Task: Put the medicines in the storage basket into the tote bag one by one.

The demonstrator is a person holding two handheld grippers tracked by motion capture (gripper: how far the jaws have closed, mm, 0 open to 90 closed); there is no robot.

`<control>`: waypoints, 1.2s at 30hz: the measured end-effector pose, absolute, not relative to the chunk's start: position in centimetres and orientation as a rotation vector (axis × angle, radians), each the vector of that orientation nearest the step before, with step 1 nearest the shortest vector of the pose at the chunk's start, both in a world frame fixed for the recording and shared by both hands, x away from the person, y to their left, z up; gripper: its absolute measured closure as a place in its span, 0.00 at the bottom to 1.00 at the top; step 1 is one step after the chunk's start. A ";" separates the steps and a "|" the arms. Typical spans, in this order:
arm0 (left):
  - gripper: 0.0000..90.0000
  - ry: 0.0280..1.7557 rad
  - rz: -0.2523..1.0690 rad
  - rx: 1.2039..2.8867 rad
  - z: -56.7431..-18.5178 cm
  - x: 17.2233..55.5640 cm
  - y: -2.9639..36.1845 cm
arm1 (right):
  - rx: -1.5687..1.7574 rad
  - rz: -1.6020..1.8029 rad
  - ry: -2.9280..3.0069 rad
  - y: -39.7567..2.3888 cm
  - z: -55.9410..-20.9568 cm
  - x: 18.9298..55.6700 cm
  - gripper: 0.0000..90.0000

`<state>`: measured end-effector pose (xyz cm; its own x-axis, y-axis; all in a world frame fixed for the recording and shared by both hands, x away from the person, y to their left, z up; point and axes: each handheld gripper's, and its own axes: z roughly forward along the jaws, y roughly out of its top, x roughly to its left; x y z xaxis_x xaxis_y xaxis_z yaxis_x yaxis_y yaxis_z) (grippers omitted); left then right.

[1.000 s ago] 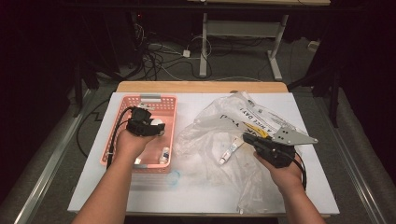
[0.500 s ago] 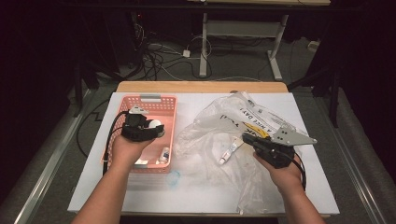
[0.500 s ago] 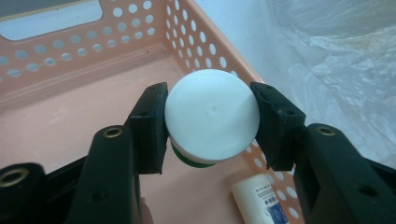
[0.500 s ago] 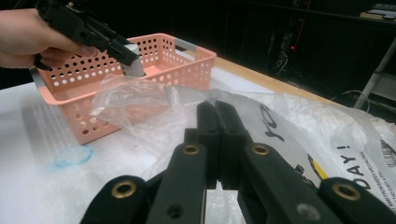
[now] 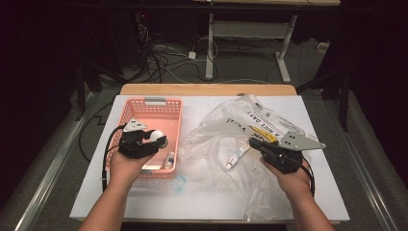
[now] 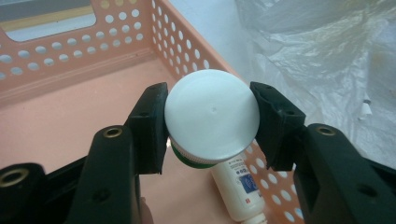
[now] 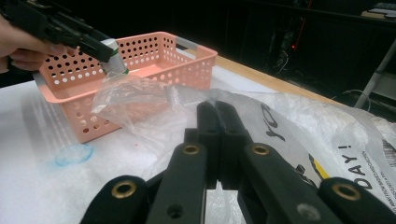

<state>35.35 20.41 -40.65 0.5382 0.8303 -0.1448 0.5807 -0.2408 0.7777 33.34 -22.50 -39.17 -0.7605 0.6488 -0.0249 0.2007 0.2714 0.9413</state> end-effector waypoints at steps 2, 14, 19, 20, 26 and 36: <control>0.54 1.137 0.390 1.942 -40.7 34.8 20.5 | 0.769 1.494 2.141 -22.5 -39.2 33.3 1.00; 0.54 1.117 0.406 1.891 -41.8 32.0 20.7 | 0.764 1.486 2.149 -22.3 -39.3 33.4 1.00; 0.54 1.107 0.410 1.888 -42.3 31.3 21.0 | 0.768 1.488 2.152 -22.2 -39.4 33.3 1.00; 0.54 1.108 0.412 1.886 -42.3 31.2 21.0 | 0.768 1.488 2.152 -22.2 -39.4 33.4 1.00; 0.54 1.090 0.400 1.851 -42.0 30.5 21.2 | 0.764 1.491 2.155 -22.2 -39.4 33.3 1.00; 0.54 1.026 0.403 1.849 -41.1 29.8 20.1 | 0.760 1.488 2.157 -22.1 -39.4 33.3 1.00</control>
<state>29.82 20.13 -41.14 0.5935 0.7908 -0.1493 0.4783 -0.1974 0.8557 33.28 -22.14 -39.43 -0.7674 0.6407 -0.0261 0.2031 0.2815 0.9378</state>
